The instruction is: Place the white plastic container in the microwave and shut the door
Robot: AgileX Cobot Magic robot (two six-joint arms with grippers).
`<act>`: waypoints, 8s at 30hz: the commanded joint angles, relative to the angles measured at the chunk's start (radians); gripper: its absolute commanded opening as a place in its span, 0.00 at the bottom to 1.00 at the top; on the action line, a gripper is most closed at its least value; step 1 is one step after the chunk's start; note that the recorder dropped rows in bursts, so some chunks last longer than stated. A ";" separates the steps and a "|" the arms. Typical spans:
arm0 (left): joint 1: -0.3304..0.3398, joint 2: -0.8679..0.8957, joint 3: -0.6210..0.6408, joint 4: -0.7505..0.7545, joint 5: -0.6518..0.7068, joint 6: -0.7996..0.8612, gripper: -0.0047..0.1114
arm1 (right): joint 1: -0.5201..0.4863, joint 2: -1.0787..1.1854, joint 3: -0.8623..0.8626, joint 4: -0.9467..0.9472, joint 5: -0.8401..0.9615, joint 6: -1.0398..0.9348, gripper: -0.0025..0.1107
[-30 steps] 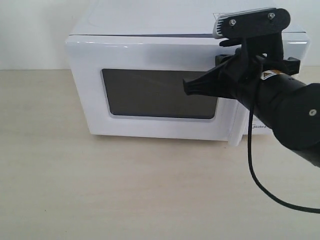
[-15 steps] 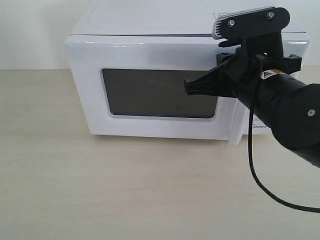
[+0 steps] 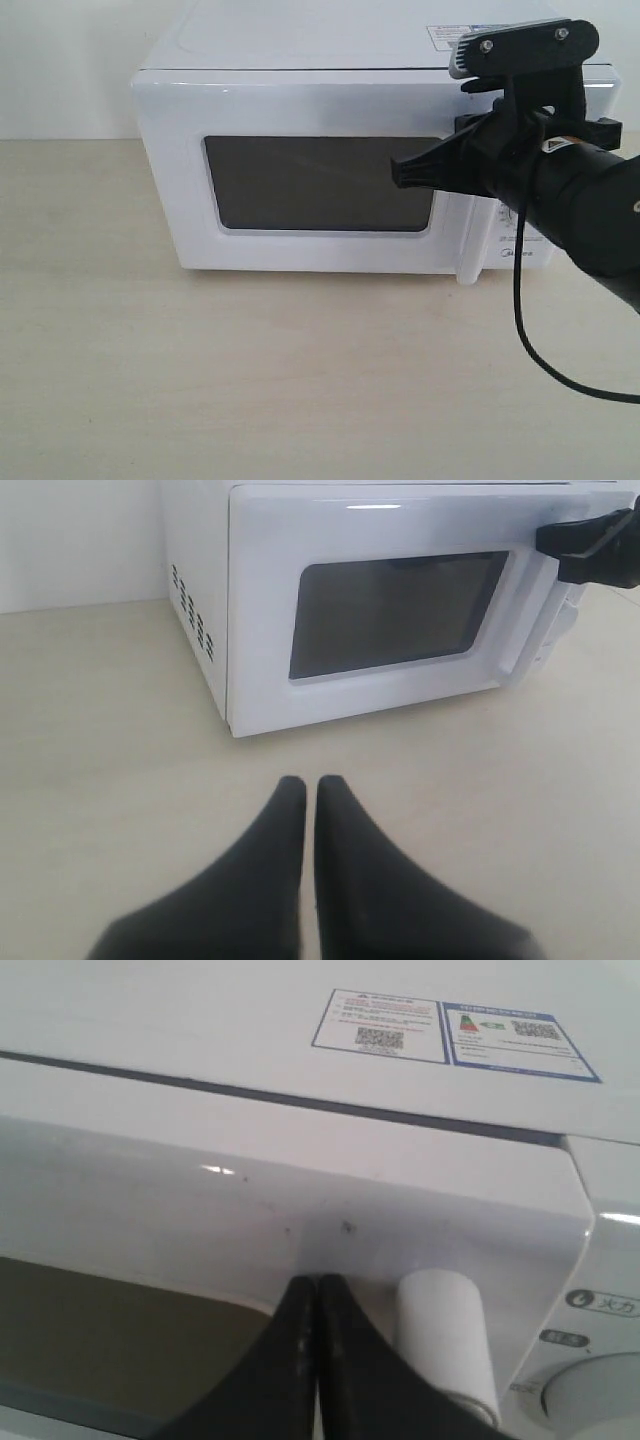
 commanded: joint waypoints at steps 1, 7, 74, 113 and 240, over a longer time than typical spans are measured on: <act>-0.003 -0.003 0.004 0.005 -0.001 -0.010 0.08 | -0.023 -0.002 -0.013 -0.012 -0.046 -0.003 0.02; -0.003 -0.003 0.004 0.005 -0.001 -0.010 0.08 | -0.023 -0.002 -0.026 -0.015 -0.045 -0.014 0.02; -0.003 -0.003 0.004 0.008 0.001 -0.005 0.08 | -0.473 -0.976 0.277 0.030 0.785 -0.167 0.02; -0.003 -0.003 0.004 0.008 0.001 -0.005 0.08 | -0.480 -1.088 0.277 -0.987 0.771 0.849 0.02; 0.131 -0.008 0.040 0.068 -0.266 0.031 0.08 | -0.699 -1.471 0.685 -0.983 0.956 0.776 0.02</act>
